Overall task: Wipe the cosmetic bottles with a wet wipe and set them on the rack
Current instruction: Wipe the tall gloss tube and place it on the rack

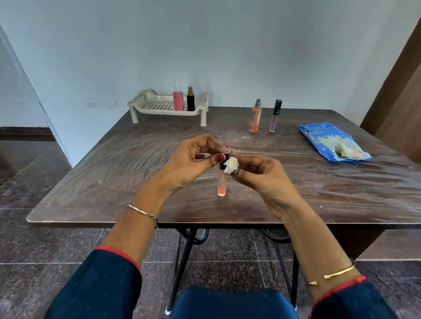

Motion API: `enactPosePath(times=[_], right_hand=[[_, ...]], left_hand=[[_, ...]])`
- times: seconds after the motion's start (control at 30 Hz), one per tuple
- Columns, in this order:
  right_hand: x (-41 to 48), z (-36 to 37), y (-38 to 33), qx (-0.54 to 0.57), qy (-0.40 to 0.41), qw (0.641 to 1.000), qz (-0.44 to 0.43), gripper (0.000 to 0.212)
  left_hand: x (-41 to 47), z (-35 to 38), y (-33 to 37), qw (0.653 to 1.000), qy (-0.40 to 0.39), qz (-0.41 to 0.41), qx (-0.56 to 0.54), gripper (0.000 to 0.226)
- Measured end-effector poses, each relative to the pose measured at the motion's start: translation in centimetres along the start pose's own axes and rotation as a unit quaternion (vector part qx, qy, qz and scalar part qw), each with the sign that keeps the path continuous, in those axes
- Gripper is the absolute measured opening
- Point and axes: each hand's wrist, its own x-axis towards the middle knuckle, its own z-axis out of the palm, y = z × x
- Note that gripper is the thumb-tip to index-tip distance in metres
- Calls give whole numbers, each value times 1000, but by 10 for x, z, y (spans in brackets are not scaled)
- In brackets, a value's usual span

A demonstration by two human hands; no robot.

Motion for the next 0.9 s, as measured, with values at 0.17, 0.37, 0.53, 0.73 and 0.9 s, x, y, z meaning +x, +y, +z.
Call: enactPosePath(times=[0.17, 0.37, 0.53, 0.73, 0.9], right_hand=[[-1, 0, 32, -291, 9, 956, -31, 20], [6, 2, 9, -215, -21, 976, -7, 25], [9, -1, -3, 50, -32, 997, 39, 16], [1, 3, 18, -57, -8, 998, 18, 17], [-5, 11, 19, -71, 51, 995, -50, 19]], left_hand=[[0, 0, 1, 1000, -15, -4, -9, 16], [1, 0, 2, 999, -28, -10, -30, 7], [-2, 3, 1, 998, -15, 0, -54, 8], [-6, 0, 0, 1000, 19, 10, 5, 12], [-5, 5, 0, 999, 44, 16, 16, 12]])
